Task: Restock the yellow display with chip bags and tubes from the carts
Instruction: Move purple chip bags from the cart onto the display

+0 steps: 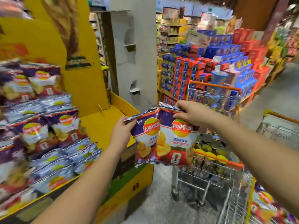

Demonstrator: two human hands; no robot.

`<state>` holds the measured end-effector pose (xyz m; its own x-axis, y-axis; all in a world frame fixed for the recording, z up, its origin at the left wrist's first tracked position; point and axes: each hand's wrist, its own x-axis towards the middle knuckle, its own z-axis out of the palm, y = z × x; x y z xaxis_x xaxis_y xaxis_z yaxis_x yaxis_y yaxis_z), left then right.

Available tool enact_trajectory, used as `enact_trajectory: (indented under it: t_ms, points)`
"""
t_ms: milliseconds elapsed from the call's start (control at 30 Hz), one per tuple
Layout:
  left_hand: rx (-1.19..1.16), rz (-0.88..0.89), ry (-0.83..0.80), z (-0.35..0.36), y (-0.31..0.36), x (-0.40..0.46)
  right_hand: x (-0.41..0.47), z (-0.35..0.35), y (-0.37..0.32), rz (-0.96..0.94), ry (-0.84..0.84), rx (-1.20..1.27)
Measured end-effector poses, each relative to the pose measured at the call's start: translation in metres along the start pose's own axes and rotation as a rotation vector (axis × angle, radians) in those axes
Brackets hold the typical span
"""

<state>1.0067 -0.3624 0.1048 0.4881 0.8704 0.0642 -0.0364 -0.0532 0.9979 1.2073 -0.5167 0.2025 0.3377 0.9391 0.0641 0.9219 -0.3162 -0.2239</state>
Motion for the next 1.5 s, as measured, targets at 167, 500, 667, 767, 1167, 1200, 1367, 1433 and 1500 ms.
enact_trajectory:
  t_ms: [167, 500, 667, 767, 1167, 1200, 1367, 1433, 1500]
  points:
    - [0.094, 0.024, 0.191, -0.101, -0.003, 0.004, 0.064, 0.03, -0.077, -0.242, -0.022, -0.057]
    - [0.306, -0.054, 0.444, -0.253, -0.013, 0.057, 0.211, 0.098, -0.186, -0.522, -0.075, -0.065]
    - [0.311, -0.18, 0.476, -0.319, -0.028, 0.101, 0.291, 0.141, -0.237, -0.66, -0.055, -0.119]
    - [0.398, -0.233, 0.485, -0.349, -0.033, 0.116, 0.32, 0.17, -0.257, -0.777, -0.025, -0.126]
    - [1.533, -0.381, 0.108, -0.402, -0.042, 0.159, 0.37, 0.278, -0.293, -0.955, -0.045, -0.137]
    - [1.57, -0.408, 0.099, -0.403, -0.042, 0.162, 0.371, 0.277, -0.294, -0.966, -0.033, -0.123]
    - [1.508, -0.394, 0.219, -0.416, -0.045, 0.17, 0.382, 0.272, -0.301, -1.033, 0.123, -0.052]
    - [1.53, -0.424, 0.216, -0.421, -0.049, 0.167, 0.381, 0.279, -0.3, -1.048, 0.175, -0.055]
    - [1.578, -0.484, 0.213, -0.424, -0.055, 0.161, 0.377, 0.295, -0.296, -1.105, 0.236, -0.078]
